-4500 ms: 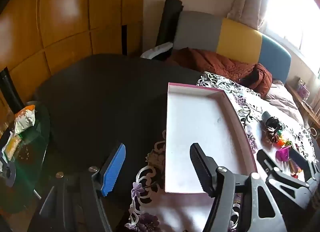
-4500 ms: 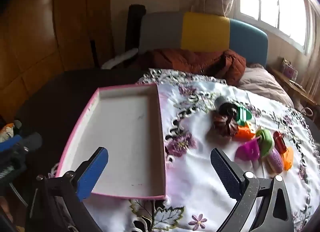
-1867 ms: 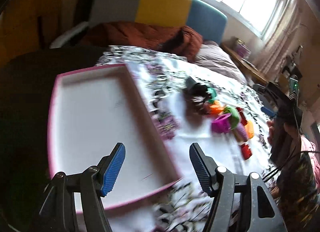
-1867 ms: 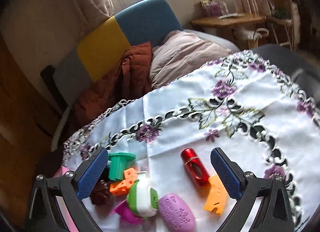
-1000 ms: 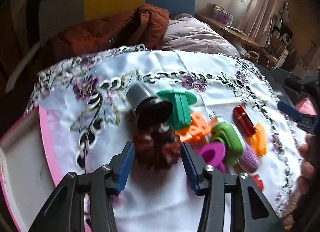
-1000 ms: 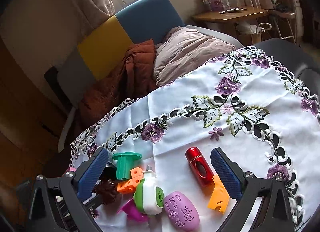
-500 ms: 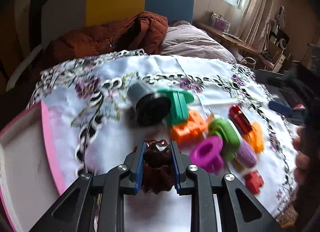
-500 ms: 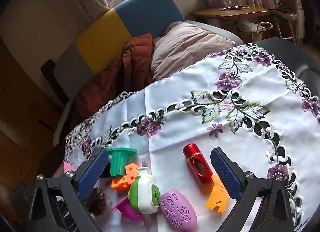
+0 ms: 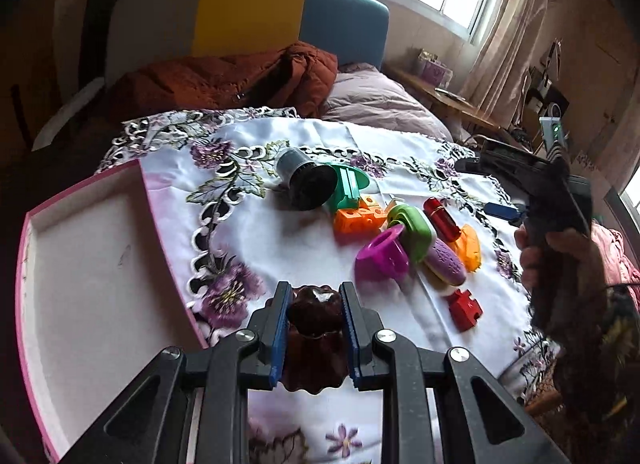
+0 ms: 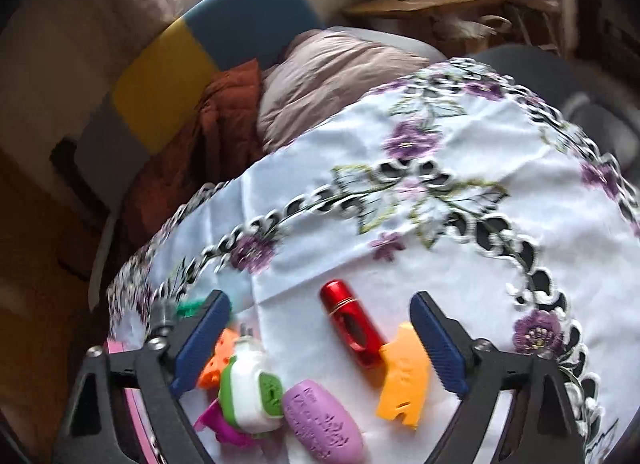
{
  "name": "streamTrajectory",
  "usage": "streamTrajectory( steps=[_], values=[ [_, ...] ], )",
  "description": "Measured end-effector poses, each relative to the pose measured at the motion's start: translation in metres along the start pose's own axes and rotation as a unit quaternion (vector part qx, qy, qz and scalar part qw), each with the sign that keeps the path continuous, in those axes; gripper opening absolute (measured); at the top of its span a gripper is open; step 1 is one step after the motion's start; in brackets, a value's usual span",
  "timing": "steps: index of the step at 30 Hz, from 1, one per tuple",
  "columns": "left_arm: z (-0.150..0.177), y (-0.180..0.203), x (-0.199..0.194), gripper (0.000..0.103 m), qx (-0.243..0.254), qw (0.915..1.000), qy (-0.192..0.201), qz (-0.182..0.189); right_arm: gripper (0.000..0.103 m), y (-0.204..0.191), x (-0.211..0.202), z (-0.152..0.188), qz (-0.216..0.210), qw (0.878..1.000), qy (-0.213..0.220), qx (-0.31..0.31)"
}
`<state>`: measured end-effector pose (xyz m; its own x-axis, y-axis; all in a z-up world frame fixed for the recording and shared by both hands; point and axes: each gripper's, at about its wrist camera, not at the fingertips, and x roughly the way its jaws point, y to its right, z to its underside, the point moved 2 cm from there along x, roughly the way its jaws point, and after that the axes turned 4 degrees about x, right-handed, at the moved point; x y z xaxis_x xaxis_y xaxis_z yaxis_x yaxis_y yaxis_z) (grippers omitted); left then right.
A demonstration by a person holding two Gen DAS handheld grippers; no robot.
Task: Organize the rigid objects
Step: 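Lift the brown knob with the left gripper while the right gripper grasps the black cylinder, then lower the brown knob into the tray and open the left gripper while the right lifts the black cylinder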
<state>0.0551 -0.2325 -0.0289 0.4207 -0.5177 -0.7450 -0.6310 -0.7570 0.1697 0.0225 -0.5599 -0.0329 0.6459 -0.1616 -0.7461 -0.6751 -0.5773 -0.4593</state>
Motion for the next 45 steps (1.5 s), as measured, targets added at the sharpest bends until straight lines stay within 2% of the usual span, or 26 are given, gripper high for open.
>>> streamTrajectory(
  steps=[2,4,6,9,13,16,22,26,30,34,36,38,39,40,41,43,45],
  values=[
    [0.004,-0.004,-0.009,0.023,-0.004,1.0000,0.005,-0.002,0.077,0.014,-0.004,-0.005,0.005,0.999,0.011,0.033],
    [0.008,-0.010,-0.018,0.023,-0.011,0.9999,0.011,-0.002,0.061,0.030,-0.002,-0.007,0.008,0.997,0.003,0.070],
    [0.012,-0.015,-0.025,0.023,-0.018,0.9997,0.012,-0.006,0.054,0.036,0.005,-0.006,0.019,0.997,-0.013,0.080],
    [0.016,-0.023,-0.034,0.023,-0.030,0.9994,0.017,-0.008,0.054,0.031,0.012,-0.003,0.030,0.997,-0.028,0.063],
    [0.022,-0.033,-0.047,0.023,-0.041,0.9988,0.025,-0.013,0.054,0.031,0.011,-0.002,0.032,0.998,-0.027,0.055],
    [0.026,-0.042,-0.056,0.023,-0.045,0.9982,0.033,-0.022,0.054,0.024,0.011,0.000,0.000,0.998,-0.034,0.046],
    [0.033,-0.069,-0.066,0.023,-0.072,0.9958,0.037,-0.044,0.054,-0.034,0.010,0.016,-0.048,0.995,-0.036,-0.074],
    [0.038,-0.084,-0.069,0.023,-0.087,0.9943,0.035,-0.052,0.058,-0.082,0.027,0.035,-0.078,0.983,-0.075,-0.148],
    [0.043,-0.095,-0.072,0.023,-0.098,0.9930,0.036,-0.055,0.058,-0.132,0.049,0.052,-0.075,0.967,-0.104,-0.221],
    [0.047,-0.102,-0.074,0.023,-0.107,0.9921,0.035,-0.056,0.058,-0.180,0.075,0.059,-0.051,0.951,-0.116,-0.280],
    [0.049,-0.106,-0.075,0.023,-0.111,0.9916,0.034,-0.056,0.058,-0.197,0.095,0.062,-0.025,0.942,-0.135,-0.306],
    [0.051,-0.111,-0.076,0.023,-0.119,0.9908,0.033,-0.055,0.058,-0.205,0.117,0.069,0.005,0.933,-0.157,-0.325],
    [0.052,-0.112,-0.076,0.023,-0.122,0.9905,0.033,-0.056,0.053,-0.206,0.125,0.073,0.011,0.928,-0.169,-0.332],
    [0.053,-0.114,-0.077,0.023,-0.124,0.9901,0.032,-0.057,0.044,-0.207,0.137,0.083,0.035,0.916,-0.191,-0.350],
    [0.054,-0.115,-0.078,0.023,-0.126,0.9899,0.033,-0.057,0.044,-0.209,0.143,0.089,0.046,0.910,-0.202,-0.360],
    [0.055,-0.118,-0.079,0.023,-0.130,0.9893,0.033,-0.057,0.044,-0.213,0.145,0.105,0.041,0.896,-0.220,-0.384],
    [0.055,-0.120,-0.079,0.023,-0.134,0.9887,0.034,-0.057,0.043,-0.215,0.138,0.114,0.035,0.891,-0.217,-0.397]
  ],
)
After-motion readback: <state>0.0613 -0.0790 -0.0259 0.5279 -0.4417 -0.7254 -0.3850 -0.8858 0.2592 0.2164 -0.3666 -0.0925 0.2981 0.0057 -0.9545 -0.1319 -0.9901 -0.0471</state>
